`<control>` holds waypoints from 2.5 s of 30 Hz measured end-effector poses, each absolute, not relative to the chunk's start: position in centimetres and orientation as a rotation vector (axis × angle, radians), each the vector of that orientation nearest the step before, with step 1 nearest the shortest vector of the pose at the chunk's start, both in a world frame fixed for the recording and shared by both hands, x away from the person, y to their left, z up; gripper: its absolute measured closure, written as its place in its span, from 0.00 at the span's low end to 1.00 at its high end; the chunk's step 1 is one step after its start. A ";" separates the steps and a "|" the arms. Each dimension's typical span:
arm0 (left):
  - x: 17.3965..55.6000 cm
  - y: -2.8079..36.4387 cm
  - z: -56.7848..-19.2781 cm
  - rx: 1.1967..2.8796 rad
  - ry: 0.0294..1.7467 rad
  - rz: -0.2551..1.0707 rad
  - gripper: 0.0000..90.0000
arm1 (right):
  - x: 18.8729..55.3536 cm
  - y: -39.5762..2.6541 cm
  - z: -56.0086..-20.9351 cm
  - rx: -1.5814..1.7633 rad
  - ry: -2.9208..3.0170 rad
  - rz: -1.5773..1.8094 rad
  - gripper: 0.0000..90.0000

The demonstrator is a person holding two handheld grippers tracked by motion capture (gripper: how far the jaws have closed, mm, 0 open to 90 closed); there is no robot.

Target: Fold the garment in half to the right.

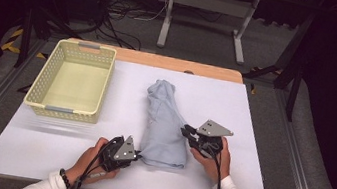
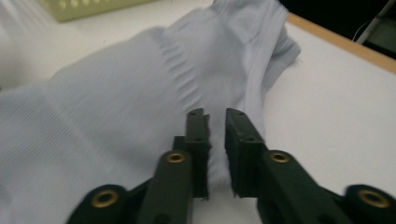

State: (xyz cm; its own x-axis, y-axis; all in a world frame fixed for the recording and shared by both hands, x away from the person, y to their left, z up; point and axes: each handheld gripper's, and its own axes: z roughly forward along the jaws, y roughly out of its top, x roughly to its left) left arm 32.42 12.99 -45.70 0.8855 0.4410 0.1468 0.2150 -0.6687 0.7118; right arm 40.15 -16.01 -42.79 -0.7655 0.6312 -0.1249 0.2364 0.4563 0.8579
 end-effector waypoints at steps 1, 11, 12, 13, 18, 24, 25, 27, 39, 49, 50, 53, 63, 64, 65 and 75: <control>32.5 13.1 -45.7 2.317 0.473 0.390 0.96 | 40.7 -15.7 -42.6 0.735 2.268 1.270 0.77; 32.3 13.0 -45.7 2.322 0.459 0.398 0.96 | 49.2 -11.7 -40.8 0.792 2.309 1.217 0.57; 32.2 13.0 -45.7 2.320 0.461 0.400 0.96 | 50.0 -11.2 -40.8 0.790 2.327 1.184 0.56; 32.2 13.0 -45.7 2.327 0.457 0.405 0.96 | 50.6 -10.7 -40.9 0.780 2.328 1.169 0.55; 32.1 12.8 -45.7 2.331 0.458 0.404 0.96 | 53.9 -9.4 -42.1 0.837 2.361 1.140 0.54; 32.3 12.8 -45.8 2.326 0.454 0.388 0.96 | 55.8 -8.7 -44.1 0.905 2.401 1.114 0.69; 32.3 12.8 -45.9 2.325 0.452 0.389 0.96 | 55.9 -8.6 -44.3 0.915 2.413 1.117 0.79; 32.3 12.8 -45.9 2.324 0.450 0.390 0.96 | 55.7 -8.3 -44.5 0.904 2.428 1.115 0.88; 32.3 12.5 -46.0 2.317 0.451 0.385 0.96 | 54.7 -10.8 -42.0 0.998 2.208 1.204 0.91; 32.1 12.4 -45.9 2.325 0.440 0.413 0.96 | 55.0 -12.5 -44.0 1.110 2.184 1.174 0.60; 32.0 12.4 -46.0 2.326 0.438 0.414 0.96 | 54.8 -12.7 -43.7 1.110 2.168 1.186 0.59; 32.1 12.4 -46.0 2.323 0.437 0.407 0.96 | 54.1 -13.5 -42.7 1.092 2.130 1.255 0.68; 32.1 12.4 -46.0 2.321 0.444 0.409 0.96 | 48.3 -15.6 -41.1 0.825 2.180 1.283 0.94; 32.1 12.4 -46.0 2.321 0.442 0.411 0.96 | 47.5 -15.7 -41.1 0.801 2.201 1.258 0.95; 32.1 12.4 -46.0 2.323 0.446 0.410 0.96 | 47.2 -15.7 -41.1 0.792 2.209 1.250 0.95; 32.0 12.5 -46.1 2.316 0.451 0.411 0.95 | 42.3 -14.7 -42.9 0.679 2.309 1.136 0.93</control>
